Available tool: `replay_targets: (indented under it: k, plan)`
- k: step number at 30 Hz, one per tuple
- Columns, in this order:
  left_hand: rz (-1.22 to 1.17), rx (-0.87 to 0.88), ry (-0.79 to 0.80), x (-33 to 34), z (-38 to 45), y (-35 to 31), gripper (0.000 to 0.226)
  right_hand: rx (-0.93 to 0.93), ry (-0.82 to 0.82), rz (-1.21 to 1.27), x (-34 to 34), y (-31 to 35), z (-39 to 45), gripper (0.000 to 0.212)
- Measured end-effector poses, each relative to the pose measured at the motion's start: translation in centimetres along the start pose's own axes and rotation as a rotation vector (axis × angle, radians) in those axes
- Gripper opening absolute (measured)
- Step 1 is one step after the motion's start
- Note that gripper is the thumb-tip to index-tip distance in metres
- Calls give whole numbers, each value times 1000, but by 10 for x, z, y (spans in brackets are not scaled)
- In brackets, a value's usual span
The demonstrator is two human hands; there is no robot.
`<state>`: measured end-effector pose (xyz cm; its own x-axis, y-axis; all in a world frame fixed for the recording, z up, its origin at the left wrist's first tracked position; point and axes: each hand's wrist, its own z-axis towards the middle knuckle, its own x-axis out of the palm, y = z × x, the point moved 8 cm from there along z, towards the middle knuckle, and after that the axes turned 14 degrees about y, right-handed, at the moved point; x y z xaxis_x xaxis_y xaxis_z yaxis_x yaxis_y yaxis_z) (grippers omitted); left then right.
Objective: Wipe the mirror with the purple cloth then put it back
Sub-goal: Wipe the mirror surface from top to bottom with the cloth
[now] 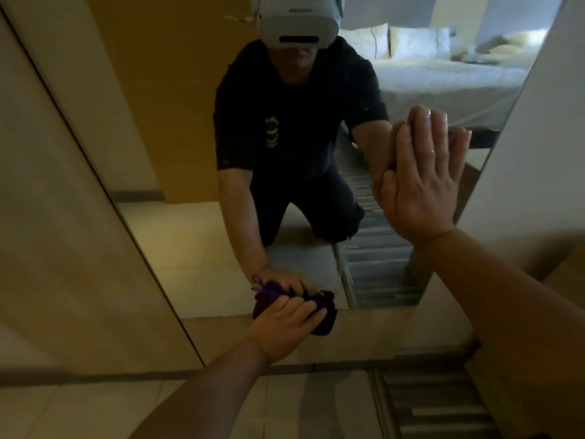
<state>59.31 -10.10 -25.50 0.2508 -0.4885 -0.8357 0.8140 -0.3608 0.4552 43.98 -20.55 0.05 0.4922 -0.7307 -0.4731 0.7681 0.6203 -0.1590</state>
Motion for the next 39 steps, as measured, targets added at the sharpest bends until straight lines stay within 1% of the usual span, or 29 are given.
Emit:
replay_targets:
  k: [2,4,6,8,10,12,14,15,17,18,21,23,25,27,30,34,37,39]
  plan:
    - [-64,-41,-31,-24,6,9,46,0,53,16,-4,-1,0,57]
    - [-97,-137,-126,-62,20,30,46,-20,136,34,-8,-3,-1,54]
    - [-85,-217,-274,-118,42,57,44,-69,210,52,-14,-5,-3,52]
    - [-46,-269,-437,-181,71,87,34,-115,255,95,-23,-7,-3,50]
    - [22,-311,-548,-240,105,115,33,-111,228,141,-35,-15,-4,49]
    - [109,-358,-597,-281,137,135,34,-30,146,125,-46,-33,-3,49]
    - [174,-394,-615,-298,159,143,33,55,144,89,-46,-53,-2,49]
    - [207,-397,-618,-298,164,140,33,66,162,75,-43,-59,-1,49]
    - [259,-346,-629,-279,162,123,33,49,162,58,-38,-63,-2,49]
    - [273,-292,-613,-260,157,110,34,43,146,61,-35,-64,-2,50]
    - [292,-100,-490,-185,132,62,36,48,89,97,-27,-64,-3,53]
    - [238,-18,-387,-129,114,30,35,58,60,105,-23,-65,-2,54]
    - [193,75,-242,-75,97,-5,35,61,52,122,-19,-66,-2,54]
    - [180,100,-136,-40,86,-27,39,50,75,125,-19,-66,-1,54]
    - [158,71,-103,-31,83,-34,42,54,144,102,-21,-67,-2,57]
    - [109,76,-20,-42,85,-32,46,99,195,92,-28,-64,-2,57]
    - [6,87,131,-46,89,-34,47,103,280,82,-31,-61,-1,57]
    - [-21,130,219,-52,92,-35,47,92,316,118,-37,-62,-1,55]
